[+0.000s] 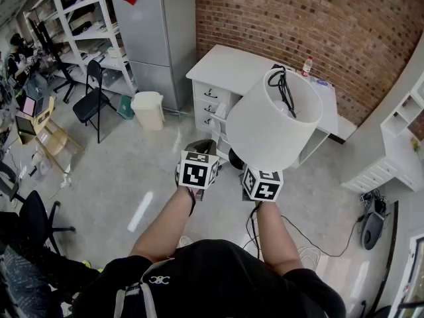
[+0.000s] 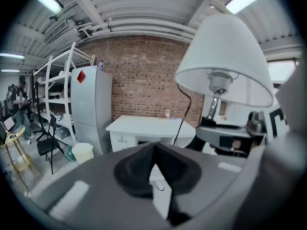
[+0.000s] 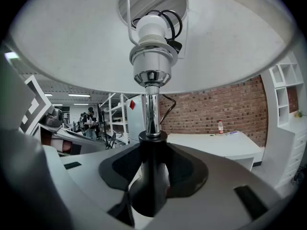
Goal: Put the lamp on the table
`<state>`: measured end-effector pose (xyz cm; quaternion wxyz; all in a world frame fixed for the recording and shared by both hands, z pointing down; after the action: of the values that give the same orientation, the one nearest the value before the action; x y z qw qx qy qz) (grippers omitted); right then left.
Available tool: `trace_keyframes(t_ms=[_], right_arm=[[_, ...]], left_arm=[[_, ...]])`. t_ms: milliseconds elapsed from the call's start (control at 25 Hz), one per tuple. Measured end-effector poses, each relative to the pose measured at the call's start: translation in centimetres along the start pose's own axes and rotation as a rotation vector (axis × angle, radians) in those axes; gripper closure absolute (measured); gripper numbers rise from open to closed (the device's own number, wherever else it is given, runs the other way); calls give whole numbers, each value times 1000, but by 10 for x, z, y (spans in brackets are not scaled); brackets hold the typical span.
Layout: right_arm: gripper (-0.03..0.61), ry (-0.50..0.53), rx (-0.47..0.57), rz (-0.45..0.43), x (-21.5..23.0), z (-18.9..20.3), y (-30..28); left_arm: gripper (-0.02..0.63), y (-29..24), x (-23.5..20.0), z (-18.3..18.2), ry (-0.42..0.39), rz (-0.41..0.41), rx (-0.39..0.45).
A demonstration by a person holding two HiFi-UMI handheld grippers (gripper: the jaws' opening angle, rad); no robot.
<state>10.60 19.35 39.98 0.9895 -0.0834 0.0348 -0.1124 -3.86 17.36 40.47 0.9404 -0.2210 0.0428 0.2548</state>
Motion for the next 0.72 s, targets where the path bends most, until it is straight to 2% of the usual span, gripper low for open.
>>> trace_keyframes(t_ms=[480,720], right_arm=[[433,-16,7,-11,-25,-2,-22],[433,18,19,3,-44,-9,-39]], left_arm=[[612,3,-41,3,30,-21,-10],[612,6,-69,2,35,-19,-8]])
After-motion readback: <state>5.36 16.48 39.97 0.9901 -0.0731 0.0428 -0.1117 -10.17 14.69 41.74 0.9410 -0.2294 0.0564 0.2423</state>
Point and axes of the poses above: the fingertips, and each gripper's own axes: y backward along the fingers, x to its right, z out of its underside, the point moved 4 cm from there along y, backward along the fingers, and after that the axes turned 8 degrees about y, right-handed, at the moved point
